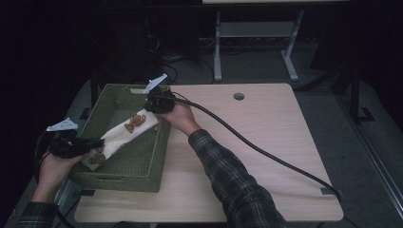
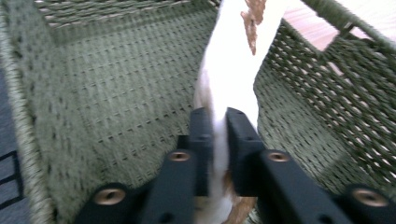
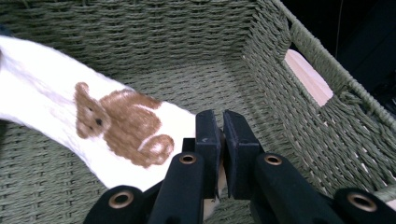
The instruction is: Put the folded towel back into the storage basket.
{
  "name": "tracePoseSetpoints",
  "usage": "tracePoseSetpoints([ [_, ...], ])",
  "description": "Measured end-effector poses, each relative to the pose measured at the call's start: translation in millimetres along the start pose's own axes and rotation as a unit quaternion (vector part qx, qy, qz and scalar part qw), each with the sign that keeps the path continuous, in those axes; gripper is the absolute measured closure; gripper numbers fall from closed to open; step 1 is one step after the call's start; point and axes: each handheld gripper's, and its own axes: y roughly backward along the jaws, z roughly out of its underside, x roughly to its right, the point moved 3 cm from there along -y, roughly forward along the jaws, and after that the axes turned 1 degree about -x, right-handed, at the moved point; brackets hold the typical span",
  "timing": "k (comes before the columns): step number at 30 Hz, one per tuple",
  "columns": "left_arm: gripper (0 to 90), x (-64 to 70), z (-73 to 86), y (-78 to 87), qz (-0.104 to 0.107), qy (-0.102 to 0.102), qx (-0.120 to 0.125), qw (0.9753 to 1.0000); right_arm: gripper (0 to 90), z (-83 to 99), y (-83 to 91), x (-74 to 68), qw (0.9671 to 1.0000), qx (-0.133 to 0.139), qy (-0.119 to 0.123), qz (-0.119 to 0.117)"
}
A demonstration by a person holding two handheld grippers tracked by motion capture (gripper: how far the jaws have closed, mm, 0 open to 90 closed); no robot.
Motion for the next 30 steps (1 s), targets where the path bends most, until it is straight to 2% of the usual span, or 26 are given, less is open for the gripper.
tracePoseSetpoints([
  [2,62.0,-1.0,-1.0,1.0,-0.010,0.000,0.006,0.9999,85.1,1.1,-1.6,1.0,1.0000,-0.003,-0.007,0.001],
  [8,49.2,1.7,-5.5,4.4,-0.009,-0.003,0.023,0.9997,85.0,5.8,-10.4,4.8,0.9998,-0.013,-0.012,0.004],
  [10,47.4,4.7,-7.7,3.9,-0.006,-0.005,0.031,0.9995,85.1,6.4,-12.4,7.0,0.9998,-0.015,-0.016,0.003],
  [17,45.6,15.2,-13.1,0.1,0.006,-0.015,0.032,0.9994,85.0,7.6,-16.2,12.6,0.9996,-0.020,-0.018,0.011],
  [21,44.1,17.3,-16.5,-2.2,0.007,-0.018,0.031,0.9993,84.5,9.7,-21.6,20.3,0.9990,-0.021,-0.034,0.017],
  [22,43.9,17.6,-17.4,-2.3,0.008,-0.019,0.035,0.9992,83.4,11.0,-22.7,23.0,0.9989,-0.023,-0.037,0.018],
  [24,43.3,18.8,-19.1,-2.4,0.010,-0.018,0.038,0.9991,71.7,13.8,-24.1,27.3,0.9981,-0.027,-0.048,0.027],
  [26,42.5,20.5,-20.7,-1.8,0.011,-0.019,0.040,0.9990,66.9,14.7,-22.6,30.1,0.9978,-0.026,-0.057,0.022],
  [30,40.8,29.3,-26.1,2.0,0.010,-0.020,0.051,0.9985,59.3,11.1,-11.9,28.8,0.9979,-0.017,-0.056,0.029],
])
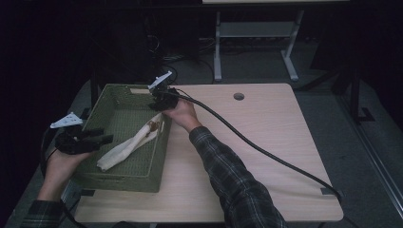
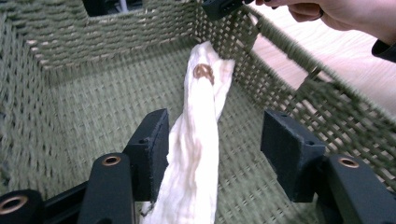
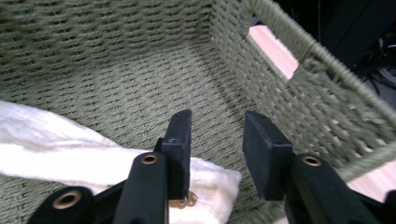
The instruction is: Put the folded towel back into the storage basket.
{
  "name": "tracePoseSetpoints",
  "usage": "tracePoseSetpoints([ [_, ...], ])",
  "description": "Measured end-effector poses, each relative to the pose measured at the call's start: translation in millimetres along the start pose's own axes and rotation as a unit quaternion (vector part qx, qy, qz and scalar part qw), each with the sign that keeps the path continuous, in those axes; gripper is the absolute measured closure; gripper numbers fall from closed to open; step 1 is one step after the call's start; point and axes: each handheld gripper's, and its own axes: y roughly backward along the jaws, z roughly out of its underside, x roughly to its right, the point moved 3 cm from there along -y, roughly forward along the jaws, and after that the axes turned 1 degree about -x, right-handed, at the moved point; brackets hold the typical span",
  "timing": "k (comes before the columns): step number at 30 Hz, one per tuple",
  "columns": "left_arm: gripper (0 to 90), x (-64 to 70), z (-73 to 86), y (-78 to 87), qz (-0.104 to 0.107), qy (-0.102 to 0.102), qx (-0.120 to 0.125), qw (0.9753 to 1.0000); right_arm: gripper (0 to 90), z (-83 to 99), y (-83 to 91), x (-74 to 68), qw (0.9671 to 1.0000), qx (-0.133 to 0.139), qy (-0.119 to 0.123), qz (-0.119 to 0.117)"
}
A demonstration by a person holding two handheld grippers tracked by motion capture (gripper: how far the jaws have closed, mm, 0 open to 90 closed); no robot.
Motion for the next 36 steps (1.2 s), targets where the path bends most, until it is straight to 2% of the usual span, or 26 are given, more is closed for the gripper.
tracePoseSetpoints([
  [9,35.2,33.0,-21.6,-2.3,0.005,0.004,0.023,0.9997,44.6,9.9,39.9,9.3,0.9998,0.015,-0.013,0.011],
  [12,33.0,47.3,-30.1,-8.3,0.010,0.004,0.030,0.9995,41.1,18.6,56.3,12.9,0.9997,0.017,-0.008,0.016],
  [16,29.2,66.4,-40.7,-21.2,0.016,0.000,0.026,0.9995,37.8,33.5,80.1,17.9,0.9995,0.023,-0.019,0.016],
  [19,27.0,81.4,-49.2,-32.5,0.023,-0.007,0.025,0.9994,34.7,47.2,98.9,22.8,0.9994,0.020,-0.015,0.023],
  [28,24.8,130.0,-72.2,-70.4,0.058,-0.035,0.030,0.9972,28.5,95.9,158.4,33.3,0.9976,0.027,-0.046,0.044],
  [36,23.5,171.4,-77.4,-106.1,0.087,-0.065,0.022,0.9938,25.7,150.7,201.0,39.0,0.9948,0.032,-0.069,0.067],
])
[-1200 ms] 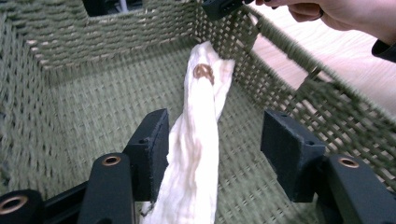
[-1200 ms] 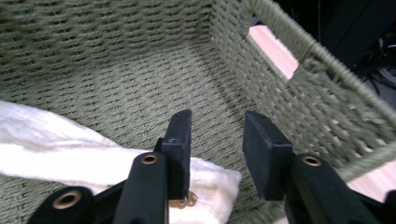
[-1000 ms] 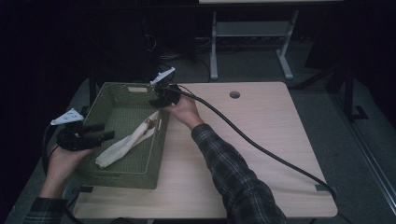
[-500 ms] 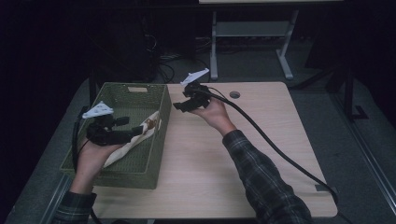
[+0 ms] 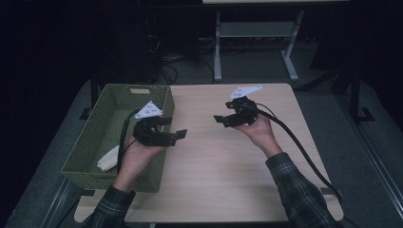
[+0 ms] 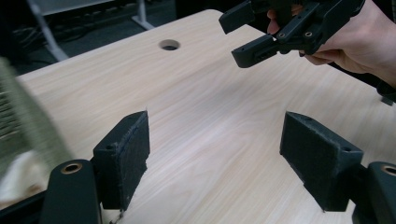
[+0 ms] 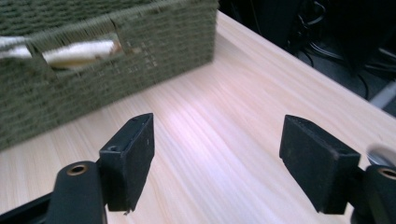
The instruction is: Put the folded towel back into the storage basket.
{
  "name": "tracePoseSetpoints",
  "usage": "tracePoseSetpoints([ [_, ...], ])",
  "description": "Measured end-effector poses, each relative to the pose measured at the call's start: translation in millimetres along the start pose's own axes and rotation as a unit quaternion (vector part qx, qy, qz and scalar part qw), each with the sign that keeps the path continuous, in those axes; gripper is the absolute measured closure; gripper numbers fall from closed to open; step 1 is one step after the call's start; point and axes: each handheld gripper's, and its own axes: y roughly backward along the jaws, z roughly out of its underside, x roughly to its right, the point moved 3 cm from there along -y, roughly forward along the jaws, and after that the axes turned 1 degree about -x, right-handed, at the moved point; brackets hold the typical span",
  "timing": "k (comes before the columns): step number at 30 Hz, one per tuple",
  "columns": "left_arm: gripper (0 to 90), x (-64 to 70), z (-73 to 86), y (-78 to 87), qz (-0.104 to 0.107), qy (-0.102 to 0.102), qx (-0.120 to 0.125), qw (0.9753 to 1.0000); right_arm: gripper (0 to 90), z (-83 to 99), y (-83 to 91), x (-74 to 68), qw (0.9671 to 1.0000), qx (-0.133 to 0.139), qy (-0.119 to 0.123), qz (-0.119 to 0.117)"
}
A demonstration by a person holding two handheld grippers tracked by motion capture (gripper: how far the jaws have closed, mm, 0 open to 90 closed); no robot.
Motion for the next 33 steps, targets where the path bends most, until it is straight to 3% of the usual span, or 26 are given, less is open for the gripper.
tracePoseSetpoints([
  [9,23.6,26.8,17.4,-45.2,0.016,-0.032,-0.019,0.9992,23.2,60.3,34.3,15.2,0.9993,-0.001,-0.030,0.022],
  [17,23.5,41.2,37.5,-72.3,0.023,-0.052,-0.039,0.9976,21.0,106.8,59.4,21.9,0.9976,-0.005,-0.052,0.045],
  [27,23.5,43.9,70.9,-97.2,0.021,-0.054,-0.073,0.9956,18.3,164.5,80.1,17.9,0.9947,-0.028,-0.073,0.066],
  [33,22.5,40.0,88.7,-110.2,0.016,-0.055,-0.111,0.9922,16.3,191.5,87.2,12.5,0.9926,-0.049,-0.084,0.073],
])
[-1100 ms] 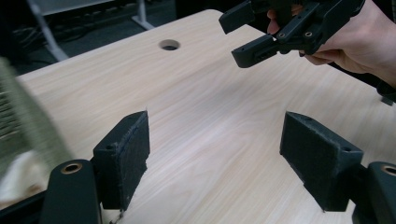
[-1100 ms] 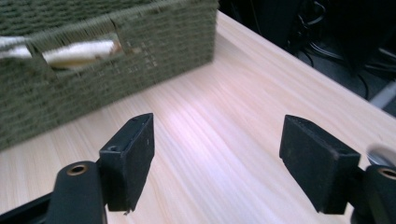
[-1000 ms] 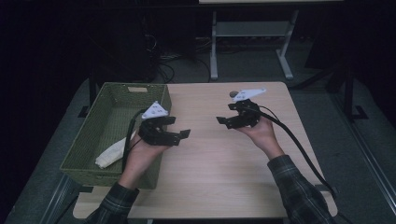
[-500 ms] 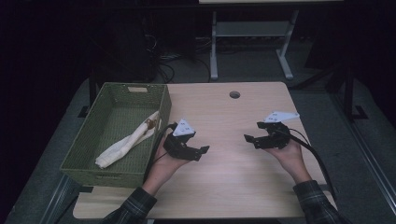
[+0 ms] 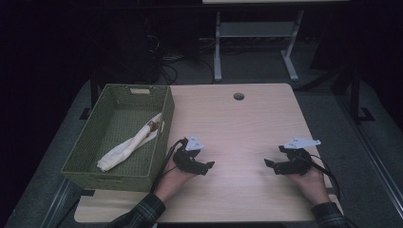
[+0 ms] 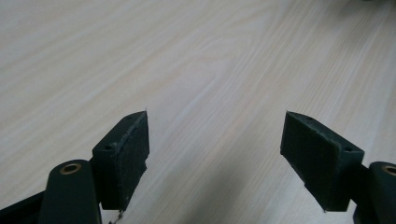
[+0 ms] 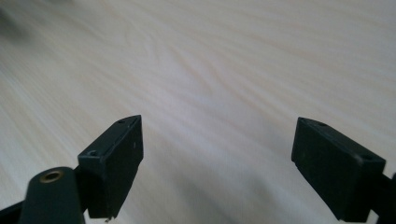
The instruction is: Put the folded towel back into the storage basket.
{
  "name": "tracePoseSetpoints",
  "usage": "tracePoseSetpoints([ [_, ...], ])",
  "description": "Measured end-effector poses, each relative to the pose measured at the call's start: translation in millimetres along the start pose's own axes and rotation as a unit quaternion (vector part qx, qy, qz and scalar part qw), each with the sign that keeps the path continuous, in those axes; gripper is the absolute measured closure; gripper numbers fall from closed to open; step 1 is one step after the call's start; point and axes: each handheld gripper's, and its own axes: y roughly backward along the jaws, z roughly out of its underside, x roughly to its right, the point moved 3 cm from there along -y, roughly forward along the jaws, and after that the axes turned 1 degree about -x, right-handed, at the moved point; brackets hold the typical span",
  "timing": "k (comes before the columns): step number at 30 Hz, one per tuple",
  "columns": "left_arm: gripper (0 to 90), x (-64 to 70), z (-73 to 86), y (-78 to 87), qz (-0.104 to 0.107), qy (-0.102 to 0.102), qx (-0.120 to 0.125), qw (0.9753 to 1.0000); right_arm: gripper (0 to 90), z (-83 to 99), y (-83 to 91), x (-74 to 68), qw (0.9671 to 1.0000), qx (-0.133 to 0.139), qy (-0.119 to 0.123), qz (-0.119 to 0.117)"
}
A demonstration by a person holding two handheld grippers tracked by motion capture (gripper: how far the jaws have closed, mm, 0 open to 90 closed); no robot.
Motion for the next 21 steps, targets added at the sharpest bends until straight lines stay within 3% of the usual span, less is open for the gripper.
tracePoseSetpoints([
  [8,19.8,-0.1,11.0,-13.2,0.004,-0.001,-0.032,0.9995,13.8,23.4,1.1,-1.9,0.9996,-0.026,0.000,0.015],
  [12,17.1,3.8,12.5,-15.9,-0.002,-0.020,-0.031,0.9993,12.7,26.4,-1.6,-6.0,0.9992,-0.036,0.005,0.017],
  [21,12.9,2.6,16.6,-17.7,0.008,-0.026,-0.007,0.9996,10.4,27.7,-3.5,-6.9,0.9995,-0.030,0.003,0.008],
])
